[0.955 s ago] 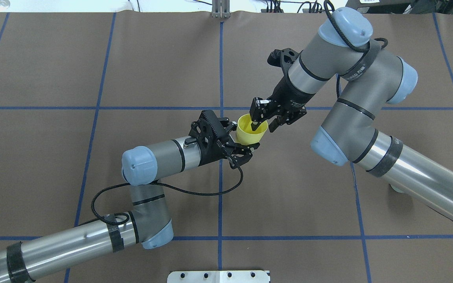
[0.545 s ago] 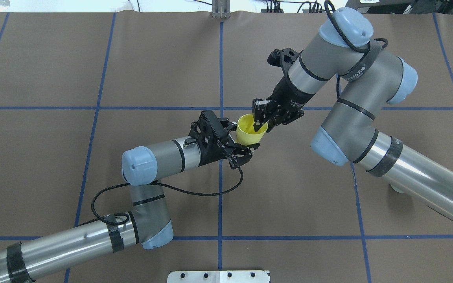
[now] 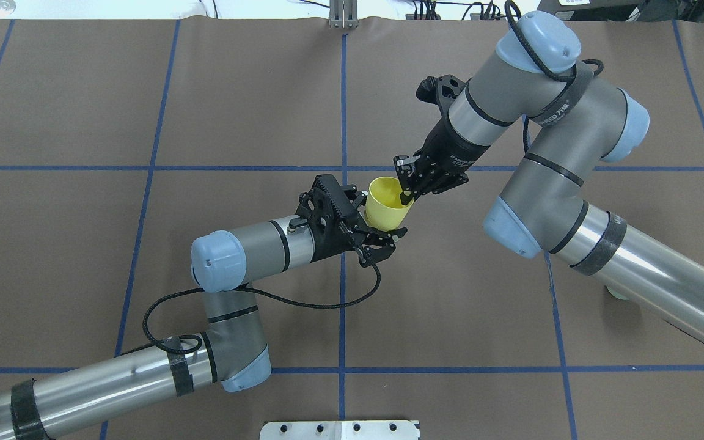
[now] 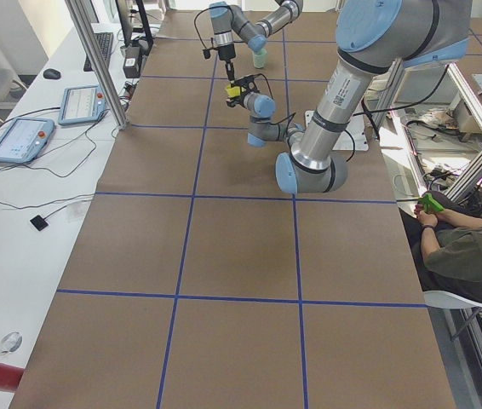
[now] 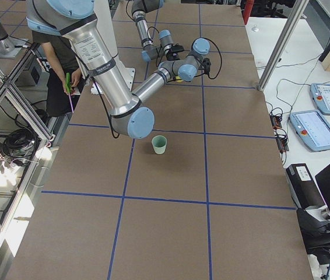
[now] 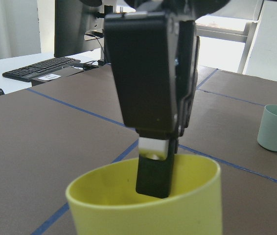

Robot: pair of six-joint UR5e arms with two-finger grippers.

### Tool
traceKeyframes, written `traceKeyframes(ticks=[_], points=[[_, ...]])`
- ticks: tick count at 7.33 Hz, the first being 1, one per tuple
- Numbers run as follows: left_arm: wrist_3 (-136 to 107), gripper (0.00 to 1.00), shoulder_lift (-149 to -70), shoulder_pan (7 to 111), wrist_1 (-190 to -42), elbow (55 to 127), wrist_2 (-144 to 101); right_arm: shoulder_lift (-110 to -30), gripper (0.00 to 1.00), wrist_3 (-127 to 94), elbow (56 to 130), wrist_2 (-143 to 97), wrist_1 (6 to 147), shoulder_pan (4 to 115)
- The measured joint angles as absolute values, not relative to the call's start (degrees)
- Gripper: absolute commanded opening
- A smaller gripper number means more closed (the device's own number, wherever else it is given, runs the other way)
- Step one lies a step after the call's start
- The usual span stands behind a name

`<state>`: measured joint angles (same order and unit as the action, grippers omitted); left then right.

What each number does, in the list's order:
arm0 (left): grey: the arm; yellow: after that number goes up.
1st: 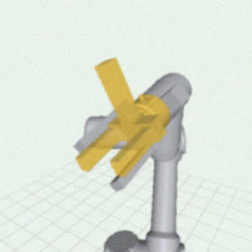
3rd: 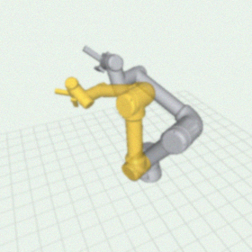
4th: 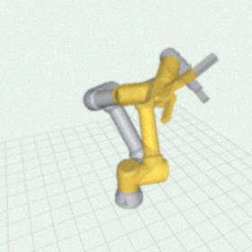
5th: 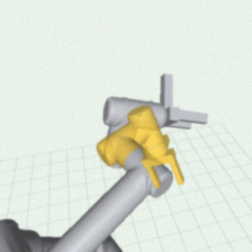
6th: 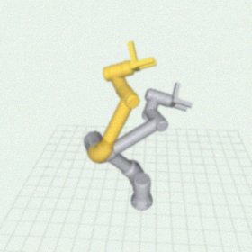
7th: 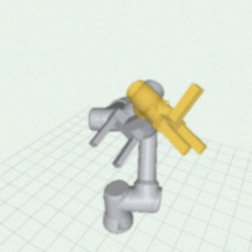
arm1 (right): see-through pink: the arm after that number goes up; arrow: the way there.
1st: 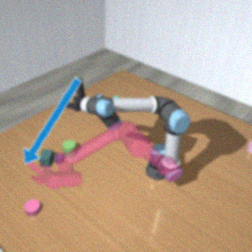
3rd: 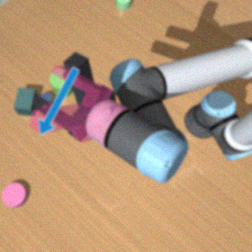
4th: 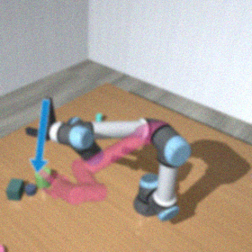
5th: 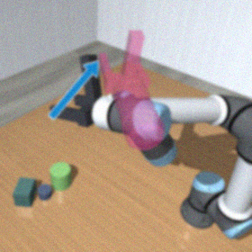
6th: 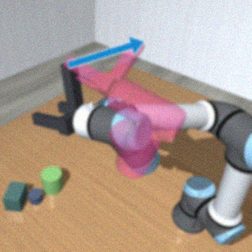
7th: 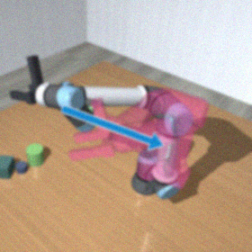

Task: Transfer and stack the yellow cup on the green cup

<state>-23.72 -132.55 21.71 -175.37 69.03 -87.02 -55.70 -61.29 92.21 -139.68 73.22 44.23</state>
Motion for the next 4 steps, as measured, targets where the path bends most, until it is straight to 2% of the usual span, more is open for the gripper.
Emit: traceKeyframes(ticks=[4], points=[[-23.94,1.00,-132.00,21.63,-176.15,69.51,-87.01,-59.89,0.00,-63.03,95.85,-139.97,73.16,47.53]])
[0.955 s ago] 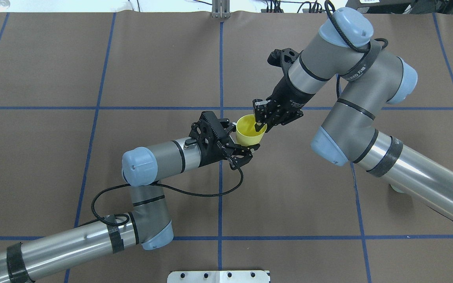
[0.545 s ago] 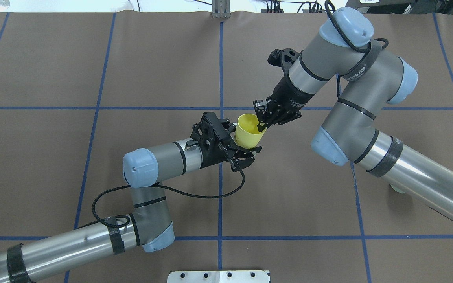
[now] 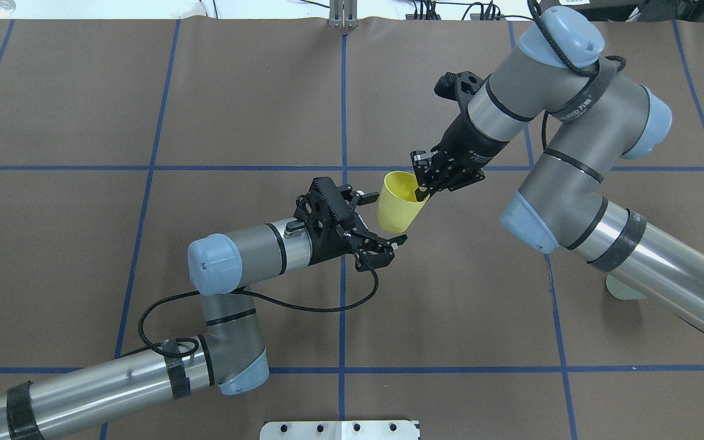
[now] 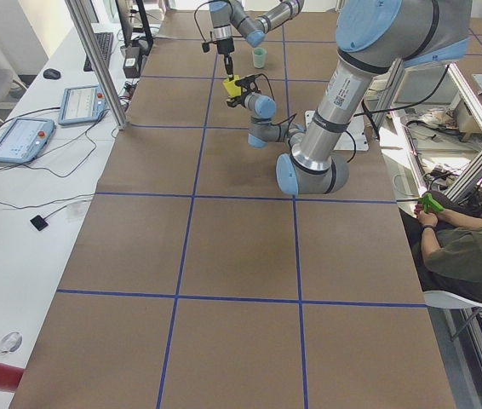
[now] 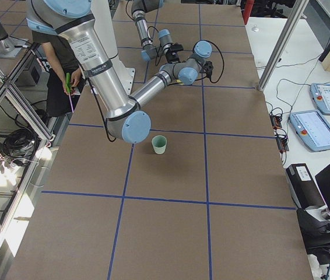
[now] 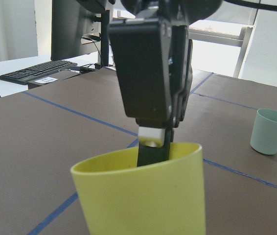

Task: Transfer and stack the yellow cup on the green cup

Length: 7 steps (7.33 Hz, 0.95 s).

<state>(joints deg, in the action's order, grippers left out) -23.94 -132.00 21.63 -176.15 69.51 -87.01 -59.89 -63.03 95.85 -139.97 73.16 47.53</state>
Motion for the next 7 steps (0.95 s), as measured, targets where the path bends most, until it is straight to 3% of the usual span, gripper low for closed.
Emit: traceKeyframes(ticks=[2,5,7], points=[[-24.99,1.00,-131.94,21.63,-176.21,69.51,-86.91,-69.71,0.00,-65.91,106.60,-131.39,73.29,49.32],[-26.41,1.00,-131.92,21.50,-176.12,69.26,-83.61,-93.61,0.00,-66.90,123.27,-120.38,73.31,50.15],[-26.53,1.00,-131.92,21.31,-176.08,69.19,-82.68,-104.29,0.00,-66.89,128.47,-118.61,73.15,50.72]])
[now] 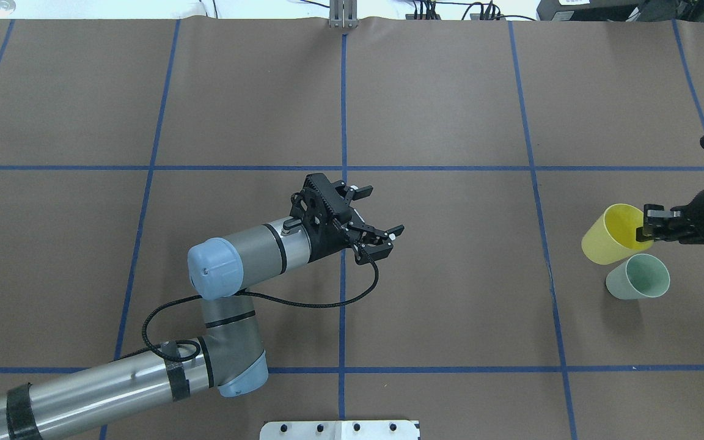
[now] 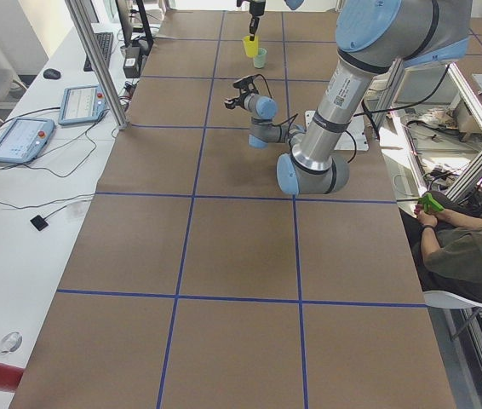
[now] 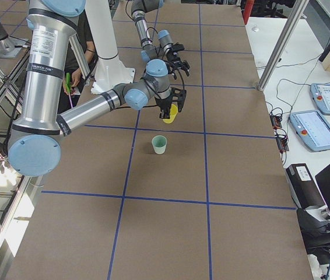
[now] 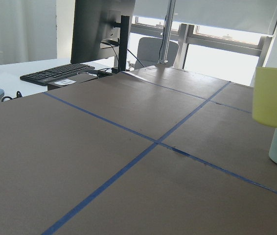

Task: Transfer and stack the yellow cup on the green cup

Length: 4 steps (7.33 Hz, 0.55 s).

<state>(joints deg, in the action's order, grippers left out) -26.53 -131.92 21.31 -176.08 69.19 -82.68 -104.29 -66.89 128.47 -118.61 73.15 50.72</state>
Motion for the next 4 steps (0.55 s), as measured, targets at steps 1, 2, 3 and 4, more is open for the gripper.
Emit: traceKeyframes(ticks=[1,2,3,4], points=[[-26.54,1.00,-131.92,21.29,-176.10,69.18,-82.53,-107.59,0.00,-66.89,129.51,-118.49,73.09,50.85],[-26.54,1.00,-131.92,21.28,-176.12,69.15,-82.45,-109.64,0.00,-66.89,130.02,-118.32,73.06,50.89],[-26.54,1.00,-131.92,21.27,-176.13,69.13,-82.39,-110.42,0.00,-66.89,129.71,-118.02,73.04,50.88],[-26.54,1.00,-131.92,21.27,-176.13,69.15,-82.37,-110.55,0.00,-66.89,128.68,-117.72,73.04,50.84]])
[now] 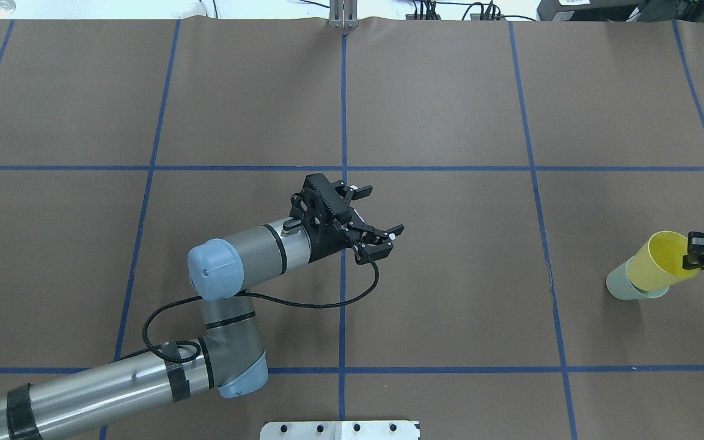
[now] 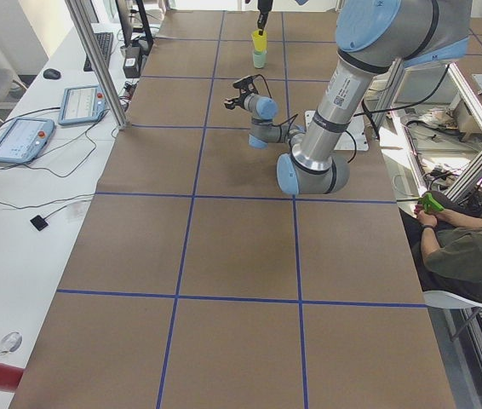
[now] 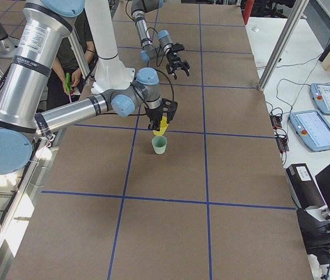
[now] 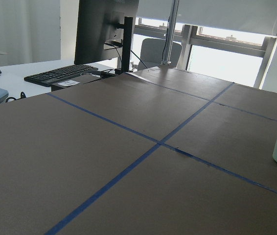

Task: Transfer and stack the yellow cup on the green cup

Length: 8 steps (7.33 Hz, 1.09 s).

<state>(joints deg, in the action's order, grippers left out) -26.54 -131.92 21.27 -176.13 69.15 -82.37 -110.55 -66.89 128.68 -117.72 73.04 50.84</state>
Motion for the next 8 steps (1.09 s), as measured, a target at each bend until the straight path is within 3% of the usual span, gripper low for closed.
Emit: traceKeyframes(ticks=[8], points=[[-26.54,1.00,-131.92,21.27,-176.04,69.15,-82.35,-110.40,0.00,-66.88,125.69,-117.50,73.06,50.72]])
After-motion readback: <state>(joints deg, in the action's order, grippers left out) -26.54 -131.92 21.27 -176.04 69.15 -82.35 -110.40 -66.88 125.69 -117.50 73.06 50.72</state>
